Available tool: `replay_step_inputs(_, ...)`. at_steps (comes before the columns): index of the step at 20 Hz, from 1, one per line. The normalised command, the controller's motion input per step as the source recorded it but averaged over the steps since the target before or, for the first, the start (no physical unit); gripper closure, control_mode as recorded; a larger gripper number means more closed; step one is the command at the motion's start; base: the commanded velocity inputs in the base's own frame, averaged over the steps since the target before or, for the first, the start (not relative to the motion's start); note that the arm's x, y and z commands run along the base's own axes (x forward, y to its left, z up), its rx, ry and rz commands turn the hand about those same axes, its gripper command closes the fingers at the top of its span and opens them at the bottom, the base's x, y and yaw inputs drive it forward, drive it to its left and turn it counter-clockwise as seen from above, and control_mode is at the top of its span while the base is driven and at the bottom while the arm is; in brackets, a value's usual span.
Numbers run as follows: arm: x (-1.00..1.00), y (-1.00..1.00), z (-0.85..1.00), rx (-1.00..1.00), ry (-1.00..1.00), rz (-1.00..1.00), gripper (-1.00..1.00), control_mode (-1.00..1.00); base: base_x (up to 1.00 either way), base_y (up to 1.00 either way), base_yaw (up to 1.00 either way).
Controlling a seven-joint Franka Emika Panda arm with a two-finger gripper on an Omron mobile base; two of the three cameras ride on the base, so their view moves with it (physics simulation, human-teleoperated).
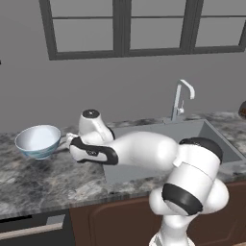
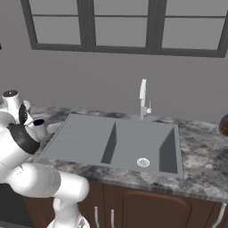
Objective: Pick the mug and place it in the sink. Pick the bowl and place it in the open cabinet and then close the cabinet.
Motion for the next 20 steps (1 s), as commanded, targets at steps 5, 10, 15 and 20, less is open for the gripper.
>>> replay_step_inputs(5,0.11,0.0,-0.17,0.0,0.05,0.0,-1.0,-1.0,0.0,0.0,0.0)
replay_step_inputs(10,0.15,0.0,-0.14,0.0,0.05,0.0,-1.0,-1.0,0.0,0.0,0.0)
replay_step_inputs(15,0.1,0.06,-0.12,0.0,0.0,-0.02,-1.0,-1.0,0.0,0.0,0.0)
replay_step_inputs(20,0.16,0.16,-0.12,0.0,0.0,-0.07,-1.0,-1.0,0.0,0.0,0.0)
